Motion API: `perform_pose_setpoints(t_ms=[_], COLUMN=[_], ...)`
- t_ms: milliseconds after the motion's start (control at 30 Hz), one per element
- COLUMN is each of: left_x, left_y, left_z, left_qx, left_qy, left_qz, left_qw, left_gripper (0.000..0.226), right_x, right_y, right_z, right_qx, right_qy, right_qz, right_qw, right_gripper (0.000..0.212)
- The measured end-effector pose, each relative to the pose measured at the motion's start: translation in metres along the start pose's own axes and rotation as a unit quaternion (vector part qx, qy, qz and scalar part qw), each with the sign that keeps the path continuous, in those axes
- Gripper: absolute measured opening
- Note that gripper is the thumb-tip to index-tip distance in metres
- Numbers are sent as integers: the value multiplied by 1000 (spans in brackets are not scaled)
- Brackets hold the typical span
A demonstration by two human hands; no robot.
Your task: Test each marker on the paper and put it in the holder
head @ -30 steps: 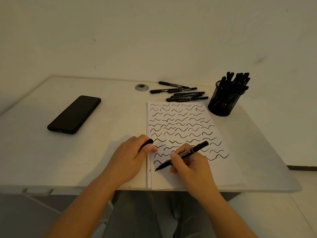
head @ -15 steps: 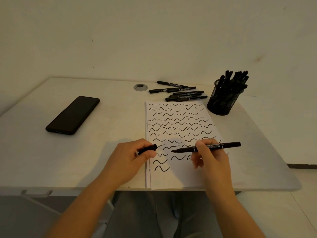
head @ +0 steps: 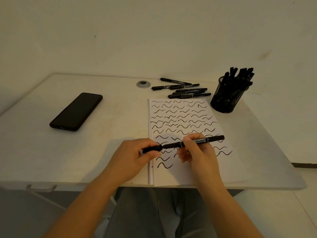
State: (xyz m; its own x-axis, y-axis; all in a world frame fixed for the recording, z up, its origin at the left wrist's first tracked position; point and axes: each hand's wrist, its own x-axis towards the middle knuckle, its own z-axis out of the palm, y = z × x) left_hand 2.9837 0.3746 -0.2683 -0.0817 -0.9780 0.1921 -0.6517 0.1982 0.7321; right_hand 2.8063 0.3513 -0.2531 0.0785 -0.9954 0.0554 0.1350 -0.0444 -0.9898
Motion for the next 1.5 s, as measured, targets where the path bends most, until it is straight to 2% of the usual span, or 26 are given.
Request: perform_pose_setpoints(t_ms=[133,233,300,533,667,767,1000,1267,1367,1433,1500], left_x=[0,1,0,-2,-2,-1,-1,-3,-1,1,7], left_y=[0,0,0,4,6,6,3,7,7,8,11], left_z=[1,2,2,7,8,8,6,7,2,-2,-7], left_qx=[10,5,-6,-71,-80,-89,-95,-110,-153,-171,-183], left_qy=[8,10,20,38,30,25,12,47,76,93,103], left_qz=[8,16,22,-1,-8,-10,-7,-13,-36,-50,-52], left_qw=[1000,1000,1000,997,996,996,995,993,985,980,976], left_gripper=[18,6,15,20,22,25,28,21,18,15,14], right_x=[2,3,4,7,8,7,6,8,6,8,14], right_y=[2,4,6,12,14,15,15,13,10,5,-5], right_z=[7,12,14,16,12,10,13,12,5,-5,-12], right_qx=[-47,-77,-77,-31,-25,-22,-40,-25,10,-21,-92], right_qy=[-46,-83,-94,-105,-129,-143,-167,-151,-87,-28,-22], right_qz=[-18,-35,-40,-28,-43,-50,-66,-46,-25,-43,-84], right_qw=[998,993,992,994,990,988,983,987,996,998,992], right_gripper=[12,9,8,12,4,17,17,10,6,7,7])
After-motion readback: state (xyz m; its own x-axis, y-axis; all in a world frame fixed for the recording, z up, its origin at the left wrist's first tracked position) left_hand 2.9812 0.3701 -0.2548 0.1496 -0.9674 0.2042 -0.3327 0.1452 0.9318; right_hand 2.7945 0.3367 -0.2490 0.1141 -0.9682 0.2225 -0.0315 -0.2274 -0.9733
